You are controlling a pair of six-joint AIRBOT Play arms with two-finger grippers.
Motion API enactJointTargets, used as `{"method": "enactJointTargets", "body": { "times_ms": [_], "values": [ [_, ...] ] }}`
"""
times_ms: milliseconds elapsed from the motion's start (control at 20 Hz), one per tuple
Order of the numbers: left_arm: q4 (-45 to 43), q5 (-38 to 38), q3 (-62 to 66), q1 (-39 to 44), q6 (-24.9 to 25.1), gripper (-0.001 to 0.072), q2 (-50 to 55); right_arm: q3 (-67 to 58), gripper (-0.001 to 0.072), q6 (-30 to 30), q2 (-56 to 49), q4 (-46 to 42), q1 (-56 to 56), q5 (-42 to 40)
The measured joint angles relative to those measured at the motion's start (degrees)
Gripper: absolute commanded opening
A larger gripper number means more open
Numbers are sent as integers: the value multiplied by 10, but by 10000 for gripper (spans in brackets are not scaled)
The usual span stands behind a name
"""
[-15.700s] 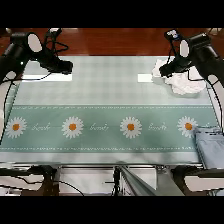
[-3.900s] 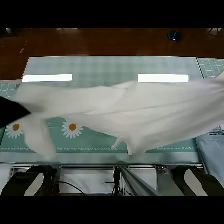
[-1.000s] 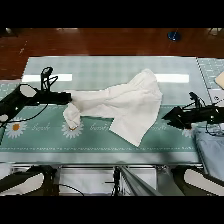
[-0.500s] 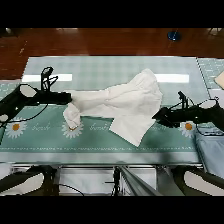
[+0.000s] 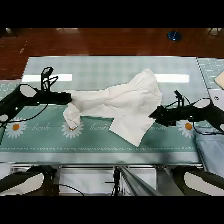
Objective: Fold the shirts.
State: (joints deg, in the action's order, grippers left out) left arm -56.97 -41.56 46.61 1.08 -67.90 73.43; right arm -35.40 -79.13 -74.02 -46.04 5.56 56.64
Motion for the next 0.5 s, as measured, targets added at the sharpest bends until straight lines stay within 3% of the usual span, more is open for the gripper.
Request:
{"method": "enactJointTargets", "body": {
  "times_ms": [150,500],
  "values": [
    [0,0,0,0,0,34,0,1,31,-4,-17,-2,-42,-4],
    [0,-4,3,0,0,34,0,0,19,-5,27,7,-74,-31]
  ]
}}
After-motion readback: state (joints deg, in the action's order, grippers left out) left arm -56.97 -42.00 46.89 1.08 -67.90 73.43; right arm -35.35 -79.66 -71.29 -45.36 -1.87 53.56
